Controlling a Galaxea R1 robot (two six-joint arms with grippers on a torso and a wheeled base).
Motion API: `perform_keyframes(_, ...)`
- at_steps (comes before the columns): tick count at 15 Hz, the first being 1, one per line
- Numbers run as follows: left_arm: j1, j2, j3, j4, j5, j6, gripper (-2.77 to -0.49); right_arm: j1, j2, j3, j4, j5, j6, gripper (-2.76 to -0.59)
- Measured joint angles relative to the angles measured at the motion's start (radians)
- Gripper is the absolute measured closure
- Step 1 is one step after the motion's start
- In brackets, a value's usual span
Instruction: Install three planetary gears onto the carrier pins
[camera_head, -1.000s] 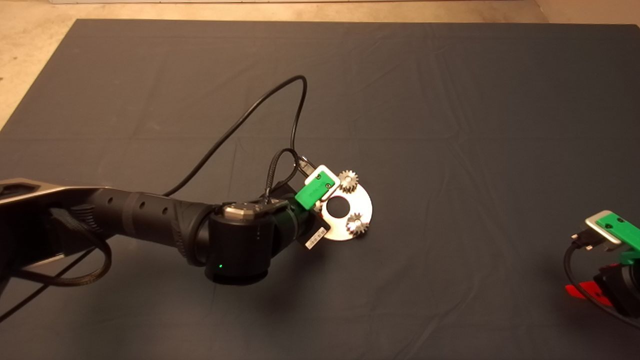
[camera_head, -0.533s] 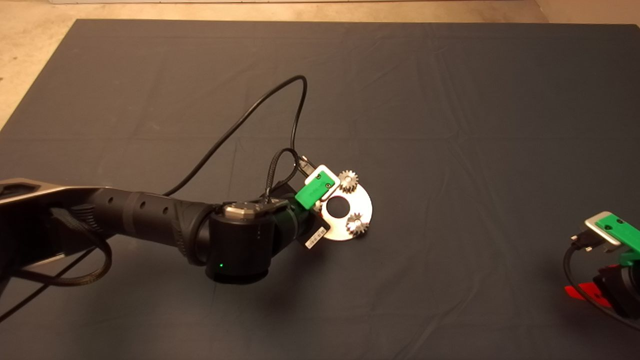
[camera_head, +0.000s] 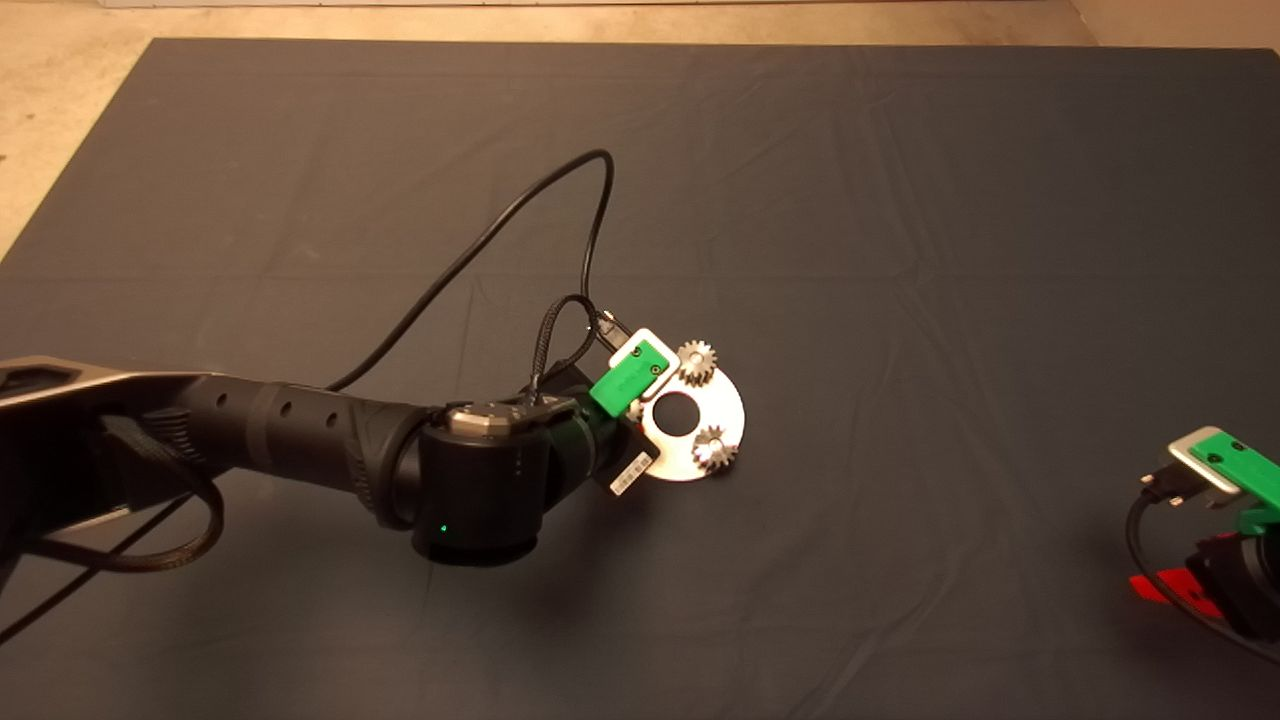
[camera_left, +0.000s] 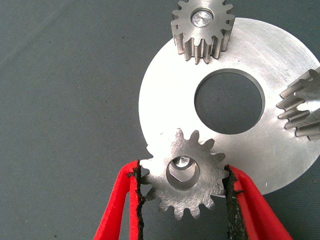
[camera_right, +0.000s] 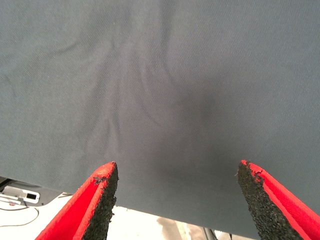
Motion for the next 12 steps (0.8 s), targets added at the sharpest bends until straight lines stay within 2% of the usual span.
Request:
perform_keyframes(4,-0.010,0.002,-0.006,0.000,0.000,0.000,-0.76,-0.005,0.000,0.000,0.000,0.003,0.000,-1.76)
perform_keyframes(6,-0.014,0.003,-0.006,0.000,0.000,0.001,-0.76,-0.006,0.000,0.000,0.000,0.014,0.000,-1.76)
perform_keyframes(12,-0.016,0.006,-0.006,0.000,0.000,0.000,-0.76,-0.011,0.000,0.000,0.000,0.015,-0.003,-1.76)
